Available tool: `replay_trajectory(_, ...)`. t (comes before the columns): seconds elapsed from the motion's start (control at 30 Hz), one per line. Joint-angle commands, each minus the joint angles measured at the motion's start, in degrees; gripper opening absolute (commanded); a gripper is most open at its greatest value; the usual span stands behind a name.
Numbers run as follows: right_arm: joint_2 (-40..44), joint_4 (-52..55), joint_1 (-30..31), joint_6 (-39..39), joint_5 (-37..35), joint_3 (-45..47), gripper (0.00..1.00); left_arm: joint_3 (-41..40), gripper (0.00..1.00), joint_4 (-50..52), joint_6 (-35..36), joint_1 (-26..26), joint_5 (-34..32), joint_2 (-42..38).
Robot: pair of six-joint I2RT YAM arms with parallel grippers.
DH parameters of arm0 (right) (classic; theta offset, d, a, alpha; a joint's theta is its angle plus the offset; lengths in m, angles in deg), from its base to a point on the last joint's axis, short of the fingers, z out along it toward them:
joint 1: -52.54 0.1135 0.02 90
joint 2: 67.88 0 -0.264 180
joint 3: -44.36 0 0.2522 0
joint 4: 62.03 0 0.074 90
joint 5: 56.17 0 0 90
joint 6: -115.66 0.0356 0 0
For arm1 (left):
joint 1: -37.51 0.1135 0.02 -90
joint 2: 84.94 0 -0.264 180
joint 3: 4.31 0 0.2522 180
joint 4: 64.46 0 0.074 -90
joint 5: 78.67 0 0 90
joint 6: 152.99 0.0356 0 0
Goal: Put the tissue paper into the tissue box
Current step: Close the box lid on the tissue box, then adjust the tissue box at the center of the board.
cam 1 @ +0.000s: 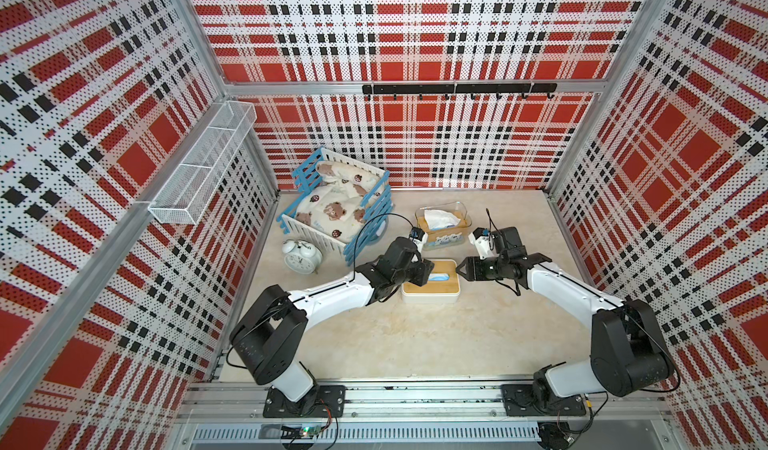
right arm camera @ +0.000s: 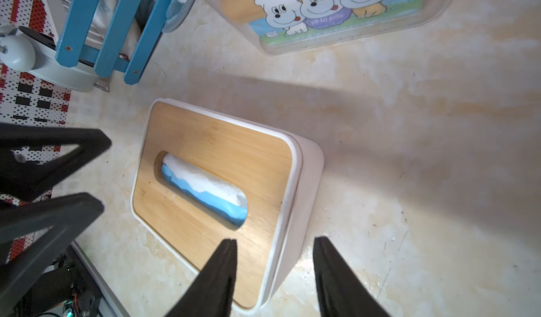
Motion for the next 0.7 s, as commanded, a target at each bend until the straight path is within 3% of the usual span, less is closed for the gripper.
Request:
replay_trajectory(0.0, 1.85, -2.41, 0.15, -0.56, 0.15, 1.65, 0.49, 3.59, 0.45, 8.13, 3.68, -0.88, 0.17, 3.41)
replay_trajectory(0.3, 2.63, -4.32, 0.15, -0.03, 0.99, 3.28, 0.49, 7.83, 0.38, 15.15, 6.72, 0.3, 0.09, 7.42)
replay_trajectory(0.67, 1.44, -5.02, 0.17, 0.76, 2.81, 2.88, 0.48, 10.14, 0.42, 16.02, 7.57, 1.47, -0.52, 10.21)
